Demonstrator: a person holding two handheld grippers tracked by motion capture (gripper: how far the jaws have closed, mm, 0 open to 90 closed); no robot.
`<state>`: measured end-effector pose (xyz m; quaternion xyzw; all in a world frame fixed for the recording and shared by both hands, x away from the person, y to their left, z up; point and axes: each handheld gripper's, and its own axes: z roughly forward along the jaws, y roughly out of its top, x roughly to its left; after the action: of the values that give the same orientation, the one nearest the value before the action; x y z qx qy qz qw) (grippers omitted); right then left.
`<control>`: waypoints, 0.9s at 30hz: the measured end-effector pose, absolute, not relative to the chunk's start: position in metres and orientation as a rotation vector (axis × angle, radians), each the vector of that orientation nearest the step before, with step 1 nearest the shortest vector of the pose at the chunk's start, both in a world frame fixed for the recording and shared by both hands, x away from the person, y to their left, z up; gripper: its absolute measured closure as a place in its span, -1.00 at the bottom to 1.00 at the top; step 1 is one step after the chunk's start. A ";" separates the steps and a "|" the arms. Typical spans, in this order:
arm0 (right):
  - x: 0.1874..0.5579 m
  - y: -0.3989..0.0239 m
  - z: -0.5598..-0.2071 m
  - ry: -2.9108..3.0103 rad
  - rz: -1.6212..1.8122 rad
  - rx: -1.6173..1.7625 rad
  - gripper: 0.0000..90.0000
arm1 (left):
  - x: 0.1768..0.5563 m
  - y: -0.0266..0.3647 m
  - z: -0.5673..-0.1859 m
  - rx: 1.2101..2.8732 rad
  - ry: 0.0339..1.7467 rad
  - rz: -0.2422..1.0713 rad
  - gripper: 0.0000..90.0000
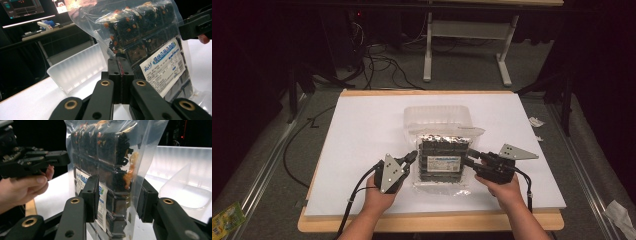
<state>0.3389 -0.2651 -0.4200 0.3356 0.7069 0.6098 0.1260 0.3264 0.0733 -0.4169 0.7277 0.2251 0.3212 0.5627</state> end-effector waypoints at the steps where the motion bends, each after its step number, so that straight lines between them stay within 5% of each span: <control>1: 0.339 -0.265 -0.420 2.062 1.772 0.979 0.32 | 0.326 0.073 -0.417 1.713 0.529 0.756 1.00; 12: 0.345 -0.266 -0.420 2.099 1.773 1.012 0.13 | 0.317 0.072 -0.413 1.703 0.455 0.810 1.00; 20: 0.359 -0.271 -0.425 2.106 1.811 1.080 -0.30 | 0.317 0.072 -0.415 1.706 0.452 0.826 1.00; 25: 0.367 -0.265 -0.425 2.150 1.838 1.060 -0.18 | 0.318 0.072 -0.415 1.703 0.460 0.821 1.00; 27: 0.367 -0.260 -0.424 2.187 1.830 1.020 0.02 | 0.318 0.072 -0.415 1.704 0.467 0.817 1.00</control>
<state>0.3671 -0.2596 -0.4240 0.3363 0.7209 0.6033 0.0566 0.3182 0.0718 -0.4150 0.7237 0.1984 0.3471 0.5626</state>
